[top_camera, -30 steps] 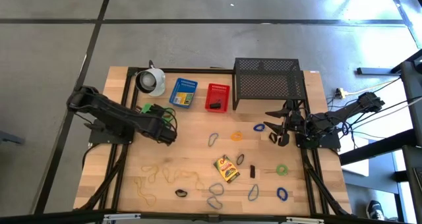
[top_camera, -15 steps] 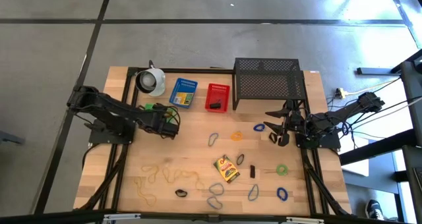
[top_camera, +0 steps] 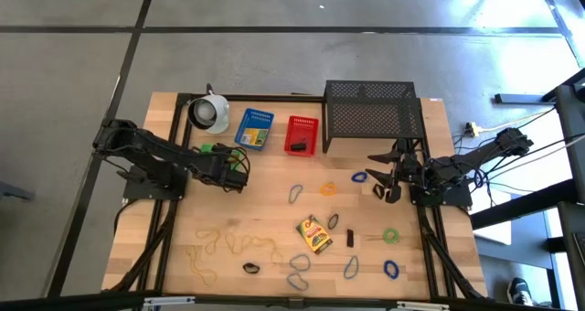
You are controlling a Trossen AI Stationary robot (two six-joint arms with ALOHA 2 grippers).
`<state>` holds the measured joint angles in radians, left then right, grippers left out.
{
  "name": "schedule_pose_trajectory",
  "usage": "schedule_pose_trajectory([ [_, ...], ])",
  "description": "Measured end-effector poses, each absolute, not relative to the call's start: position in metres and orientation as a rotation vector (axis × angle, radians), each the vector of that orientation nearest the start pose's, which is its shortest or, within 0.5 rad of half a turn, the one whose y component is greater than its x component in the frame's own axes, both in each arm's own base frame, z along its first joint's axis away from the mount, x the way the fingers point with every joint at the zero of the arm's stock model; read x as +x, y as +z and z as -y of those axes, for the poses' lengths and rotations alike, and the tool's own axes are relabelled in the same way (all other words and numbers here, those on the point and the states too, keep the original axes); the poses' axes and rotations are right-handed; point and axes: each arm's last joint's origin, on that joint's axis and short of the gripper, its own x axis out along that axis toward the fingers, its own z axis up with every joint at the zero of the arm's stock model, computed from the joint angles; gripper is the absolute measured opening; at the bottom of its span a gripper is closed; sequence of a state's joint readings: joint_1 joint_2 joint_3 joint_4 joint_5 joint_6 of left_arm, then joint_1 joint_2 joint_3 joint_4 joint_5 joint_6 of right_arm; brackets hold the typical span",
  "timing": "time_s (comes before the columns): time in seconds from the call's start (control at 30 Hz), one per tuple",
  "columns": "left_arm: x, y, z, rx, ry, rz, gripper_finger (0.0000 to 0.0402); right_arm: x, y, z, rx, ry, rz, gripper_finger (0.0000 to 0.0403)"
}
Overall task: Pick & Place Office Desk Supplies
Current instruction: Put the blue spring keychain into the green bin, then put the blue rubber band into the red bin
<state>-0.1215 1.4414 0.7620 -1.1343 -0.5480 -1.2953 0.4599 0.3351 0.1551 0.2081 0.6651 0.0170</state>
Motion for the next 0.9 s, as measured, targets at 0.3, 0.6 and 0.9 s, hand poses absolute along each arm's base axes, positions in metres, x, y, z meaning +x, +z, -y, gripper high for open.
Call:
schedule_pose_trajectory([
  [0.3,0.198,0.174,0.010,-0.379,1.210,-1.211,0.0104,0.109,0.208,-0.034,0.032,-0.205,0.025,0.0201],
  [0.6,0.227,0.213,0.013,-0.363,1.091,-1.105,0.0100,0.109,0.208,-0.034,0.032,-0.205,0.025,0.0201],
  [0.9,0.268,0.249,0.044,-0.362,0.794,-0.808,0.0100,0.109,0.208,-0.034,0.032,-0.205,0.025,0.0201],
])
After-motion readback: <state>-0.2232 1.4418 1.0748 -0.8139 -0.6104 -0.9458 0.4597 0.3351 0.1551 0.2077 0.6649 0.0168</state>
